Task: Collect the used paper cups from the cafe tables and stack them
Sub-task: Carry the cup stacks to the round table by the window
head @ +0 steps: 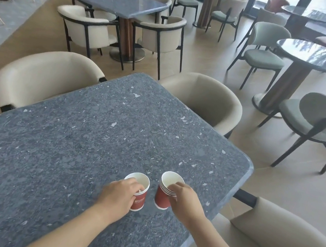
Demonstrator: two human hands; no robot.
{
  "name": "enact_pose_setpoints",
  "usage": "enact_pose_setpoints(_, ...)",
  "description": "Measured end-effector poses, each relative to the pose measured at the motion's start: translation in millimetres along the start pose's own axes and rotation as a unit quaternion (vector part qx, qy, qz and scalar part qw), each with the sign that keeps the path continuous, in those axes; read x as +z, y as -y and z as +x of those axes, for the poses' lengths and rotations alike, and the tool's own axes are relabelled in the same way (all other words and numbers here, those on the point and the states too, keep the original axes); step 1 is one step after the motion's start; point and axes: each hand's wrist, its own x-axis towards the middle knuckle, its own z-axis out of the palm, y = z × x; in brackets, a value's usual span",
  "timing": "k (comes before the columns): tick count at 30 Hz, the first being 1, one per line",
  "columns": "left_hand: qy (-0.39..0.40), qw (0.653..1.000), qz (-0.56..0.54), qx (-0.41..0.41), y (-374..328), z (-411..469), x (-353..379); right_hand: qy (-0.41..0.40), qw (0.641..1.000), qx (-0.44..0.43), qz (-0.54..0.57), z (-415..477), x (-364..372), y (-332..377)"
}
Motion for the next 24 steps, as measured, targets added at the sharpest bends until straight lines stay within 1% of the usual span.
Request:
enact_pose_setpoints(4,-0.016,0.999,-0.02,0.029,-31,-7,-1,-0.04,0.999,-0.019,0.007,-34,-23,-4)
enact_pose_setpoints(9,-0.077,0.994,-0.055,0.062,-85,-16,-6,-0.076,0.997,-0.019,0.005,-84,-59,-18)
enact_pose_setpoints(14,-0.108,0.982,-0.105,0.111,-136,-26,-12,-0.113,0.993,-0.017,0.002,-127,-90,-31)
enact_pose_setpoints(20,-0.14,0.972,-0.12,0.148,-166,-51,-20,-0.168,0.985,-0.029,0.001,-171,-110,-31)
enact_pose_setpoints(24,-0.153,0.968,-0.128,0.154,-171,-71,-33,-0.205,0.978,-0.035,-0.006,-191,-120,-20)
